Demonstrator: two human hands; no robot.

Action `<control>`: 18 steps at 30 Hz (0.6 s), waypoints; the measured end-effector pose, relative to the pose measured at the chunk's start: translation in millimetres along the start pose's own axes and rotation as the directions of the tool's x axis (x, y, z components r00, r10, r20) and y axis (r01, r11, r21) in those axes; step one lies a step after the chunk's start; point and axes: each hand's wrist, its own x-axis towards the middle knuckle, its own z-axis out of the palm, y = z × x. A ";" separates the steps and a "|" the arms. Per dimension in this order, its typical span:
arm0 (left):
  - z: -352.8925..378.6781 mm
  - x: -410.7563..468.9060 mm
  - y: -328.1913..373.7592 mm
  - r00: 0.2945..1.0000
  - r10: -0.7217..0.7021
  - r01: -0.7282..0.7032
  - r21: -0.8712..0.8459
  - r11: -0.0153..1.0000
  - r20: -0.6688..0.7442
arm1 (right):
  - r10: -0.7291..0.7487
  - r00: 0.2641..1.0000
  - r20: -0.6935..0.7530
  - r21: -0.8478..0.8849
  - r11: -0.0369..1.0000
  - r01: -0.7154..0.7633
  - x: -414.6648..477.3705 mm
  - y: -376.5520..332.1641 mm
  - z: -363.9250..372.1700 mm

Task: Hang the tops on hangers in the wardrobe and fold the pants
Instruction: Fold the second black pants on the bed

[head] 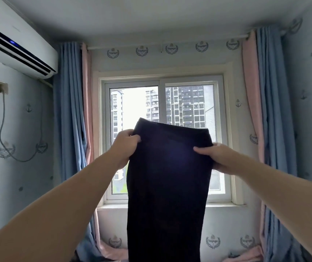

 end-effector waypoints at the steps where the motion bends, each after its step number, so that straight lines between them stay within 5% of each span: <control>1: -9.0 2.0 -2.1 1.000 0.000 0.000 0.033 0.999 -0.001 | -0.018 0.998 -0.055 -0.081 0.997 0.013 -0.5 -12.8 5.2; 7: -33.9 11.8 0.9 0.984 0.115 -0.087 0.202 0.975 -0.135 | -0.310 0.914 -0.261 -0.533 0.836 0.131 -4.5 -70.5 51.5; 12: -43.3 -15.1 19.1 0.951 0.168 -0.113 0.212 0.971 -0.259 | -0.392 0.862 -0.322 -0.589 0.796 0.142 -30.9 -93.5 85.7; 18: -73.5 -72.4 55.6 0.949 0.205 -0.163 0.185 0.969 -0.240 | -0.421 0.842 -0.338 -0.567 0.805 0.175 -102.9 -126.7 109.8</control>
